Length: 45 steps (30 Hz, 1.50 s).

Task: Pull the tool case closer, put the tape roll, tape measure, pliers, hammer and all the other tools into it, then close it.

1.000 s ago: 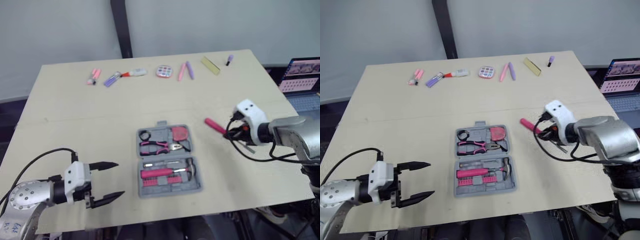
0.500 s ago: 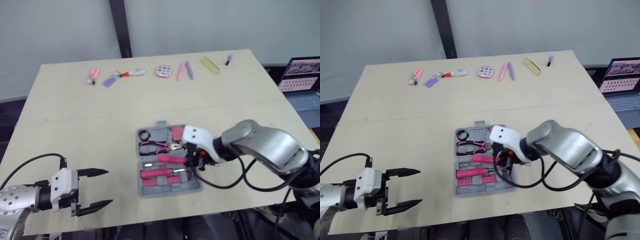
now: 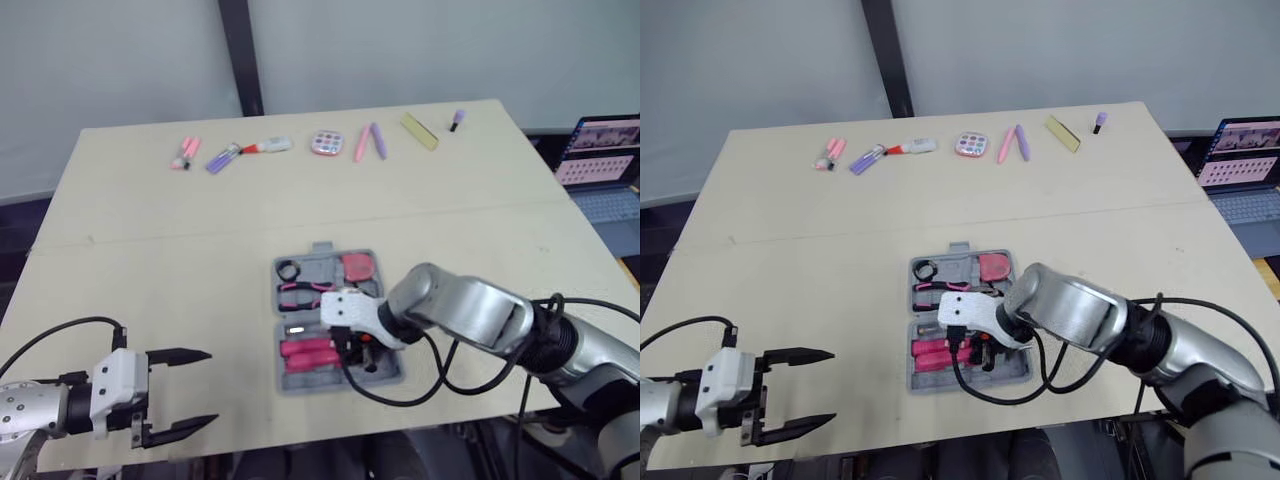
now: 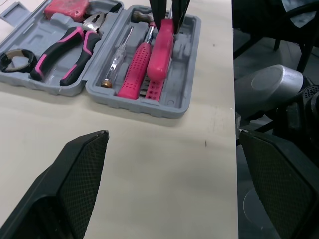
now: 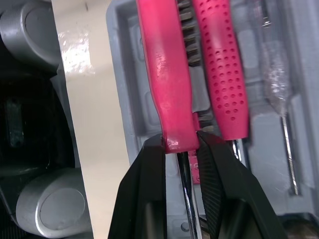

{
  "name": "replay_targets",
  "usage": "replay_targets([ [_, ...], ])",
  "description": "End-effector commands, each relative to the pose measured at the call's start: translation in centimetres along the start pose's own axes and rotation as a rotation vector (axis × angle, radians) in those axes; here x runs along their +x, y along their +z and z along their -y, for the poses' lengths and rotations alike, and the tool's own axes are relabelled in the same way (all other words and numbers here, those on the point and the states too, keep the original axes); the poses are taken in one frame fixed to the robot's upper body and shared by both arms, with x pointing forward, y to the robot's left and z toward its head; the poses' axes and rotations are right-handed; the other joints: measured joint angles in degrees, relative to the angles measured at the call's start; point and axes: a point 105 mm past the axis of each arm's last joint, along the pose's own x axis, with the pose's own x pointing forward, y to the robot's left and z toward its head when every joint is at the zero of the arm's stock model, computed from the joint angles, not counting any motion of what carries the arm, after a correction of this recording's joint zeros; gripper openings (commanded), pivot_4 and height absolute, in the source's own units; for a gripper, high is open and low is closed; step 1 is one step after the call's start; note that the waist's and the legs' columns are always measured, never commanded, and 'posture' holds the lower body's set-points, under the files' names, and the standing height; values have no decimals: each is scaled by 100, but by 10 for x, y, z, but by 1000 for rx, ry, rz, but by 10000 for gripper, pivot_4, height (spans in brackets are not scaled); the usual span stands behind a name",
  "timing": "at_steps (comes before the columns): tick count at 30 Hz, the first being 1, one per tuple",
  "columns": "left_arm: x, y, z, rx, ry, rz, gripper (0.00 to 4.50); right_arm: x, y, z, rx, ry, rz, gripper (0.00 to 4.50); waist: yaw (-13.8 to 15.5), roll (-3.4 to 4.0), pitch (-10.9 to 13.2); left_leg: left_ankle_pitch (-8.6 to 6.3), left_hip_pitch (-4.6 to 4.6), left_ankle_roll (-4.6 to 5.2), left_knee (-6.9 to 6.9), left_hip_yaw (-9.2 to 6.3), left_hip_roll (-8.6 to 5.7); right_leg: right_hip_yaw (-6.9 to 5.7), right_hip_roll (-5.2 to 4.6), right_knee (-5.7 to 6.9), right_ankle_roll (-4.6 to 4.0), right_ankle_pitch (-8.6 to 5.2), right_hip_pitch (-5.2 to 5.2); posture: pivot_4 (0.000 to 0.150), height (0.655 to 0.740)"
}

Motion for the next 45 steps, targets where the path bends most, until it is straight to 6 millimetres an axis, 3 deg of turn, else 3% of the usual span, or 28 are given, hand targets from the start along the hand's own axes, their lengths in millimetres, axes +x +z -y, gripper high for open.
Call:
replay_targets([
  [1,-1,8,0,23,7,1,45000,3,7,-3,-55,15,4,3619,-5,0,0,0,1,0,0,0,0,0,0,1,0,0,0,1500,7400],
  [16,1,16,0,16,23,-6,45000,20,7,-6,-81,46,-23,3619,-36,-1,-1,0,2,-1,0,1,3,-7,0,5,-4,-1,-2,1500,7400],
  [45,4,23,0,13,32,-9,45000,26,11,-14,-20,65,-43,3619,-118,-1,-1,-1,3,-3,-2,0,4,-11,0,7,-7,-1,-3,1500,7400],
])
